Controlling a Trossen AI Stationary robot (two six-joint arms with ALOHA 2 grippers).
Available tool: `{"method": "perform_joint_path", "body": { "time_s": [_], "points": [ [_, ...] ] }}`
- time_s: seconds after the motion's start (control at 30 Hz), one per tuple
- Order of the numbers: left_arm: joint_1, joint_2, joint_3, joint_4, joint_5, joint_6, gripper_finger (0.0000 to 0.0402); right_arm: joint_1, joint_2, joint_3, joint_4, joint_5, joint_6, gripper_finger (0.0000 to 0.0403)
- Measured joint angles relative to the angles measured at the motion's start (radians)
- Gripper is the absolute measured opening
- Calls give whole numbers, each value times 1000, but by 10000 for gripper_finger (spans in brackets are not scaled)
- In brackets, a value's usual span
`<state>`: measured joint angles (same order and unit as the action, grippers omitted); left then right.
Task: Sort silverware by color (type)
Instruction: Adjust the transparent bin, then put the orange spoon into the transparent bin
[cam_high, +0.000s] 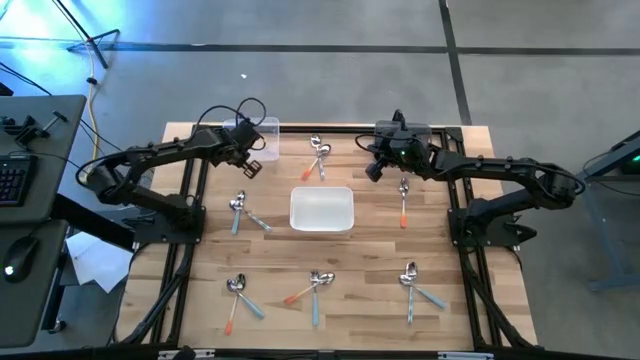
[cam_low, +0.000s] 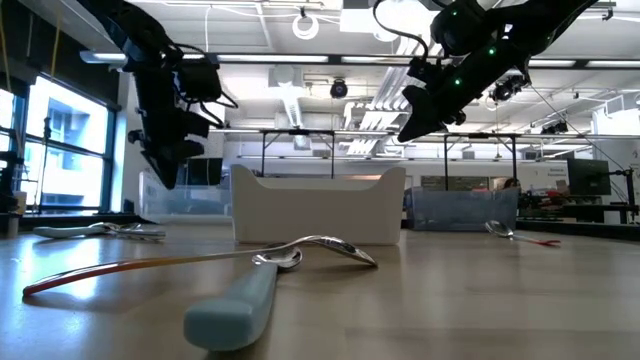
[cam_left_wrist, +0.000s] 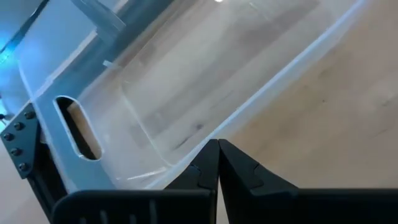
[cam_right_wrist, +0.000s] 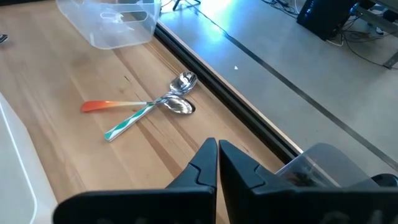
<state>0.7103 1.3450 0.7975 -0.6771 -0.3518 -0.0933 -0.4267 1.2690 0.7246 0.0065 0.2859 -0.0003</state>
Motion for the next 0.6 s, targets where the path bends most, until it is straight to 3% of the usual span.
{"method": "perform_joint_path", "body": {
  "time_s": [0.43,0.6],
  "points": [
    [3,-46,2,15,42,25,1,0,0,0,-7,0,0,0],
    [3,-68,91,78,237,28,1,0,0,0,-6,0,0,0]
  ]
}}
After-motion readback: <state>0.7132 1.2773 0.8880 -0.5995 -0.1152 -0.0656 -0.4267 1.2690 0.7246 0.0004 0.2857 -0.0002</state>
